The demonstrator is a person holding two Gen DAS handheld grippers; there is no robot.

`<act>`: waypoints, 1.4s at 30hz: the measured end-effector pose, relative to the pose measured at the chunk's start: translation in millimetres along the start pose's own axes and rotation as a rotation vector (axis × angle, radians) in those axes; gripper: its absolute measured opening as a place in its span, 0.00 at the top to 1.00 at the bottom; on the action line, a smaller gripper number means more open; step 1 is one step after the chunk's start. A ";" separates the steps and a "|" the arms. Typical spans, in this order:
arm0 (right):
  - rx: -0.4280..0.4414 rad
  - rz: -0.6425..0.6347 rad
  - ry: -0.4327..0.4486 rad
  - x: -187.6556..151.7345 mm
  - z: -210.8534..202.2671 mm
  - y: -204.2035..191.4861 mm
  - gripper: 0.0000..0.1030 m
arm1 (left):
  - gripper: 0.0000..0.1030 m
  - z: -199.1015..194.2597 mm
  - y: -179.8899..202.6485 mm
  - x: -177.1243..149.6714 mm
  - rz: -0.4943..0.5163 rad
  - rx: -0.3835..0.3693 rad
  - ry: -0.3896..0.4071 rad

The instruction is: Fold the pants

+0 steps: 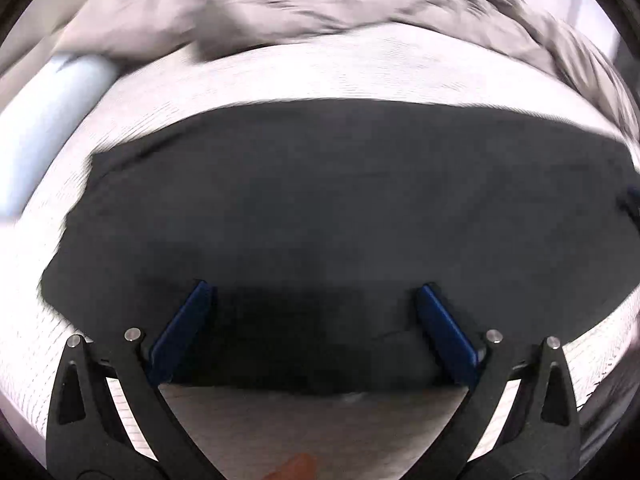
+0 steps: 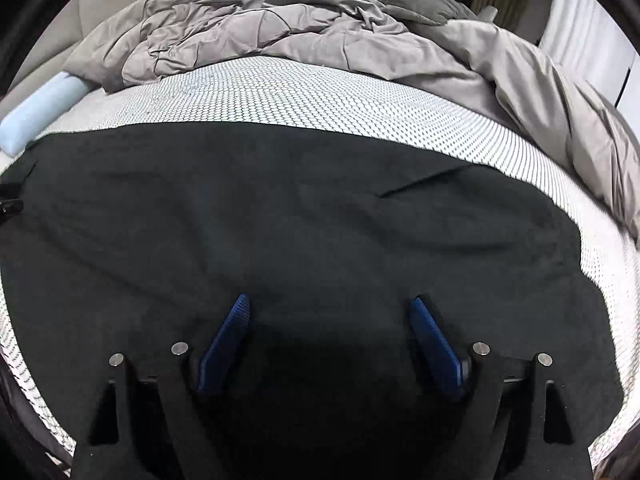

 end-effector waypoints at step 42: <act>0.008 -0.028 0.051 -14.3 -26.1 -13.2 0.17 | 0.77 13.2 -118.3 64.1 -0.463 0.133 0.085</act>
Point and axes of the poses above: each gripper's, at about its wrist camera, not at the fingertips, and z roughly the way its jaws point, y to its right, x to its top, the point moved 1 cm from there along z, roughly the way its jaws point, and after that the axes turned 3 degrees about -z, right-handed, at the moved point
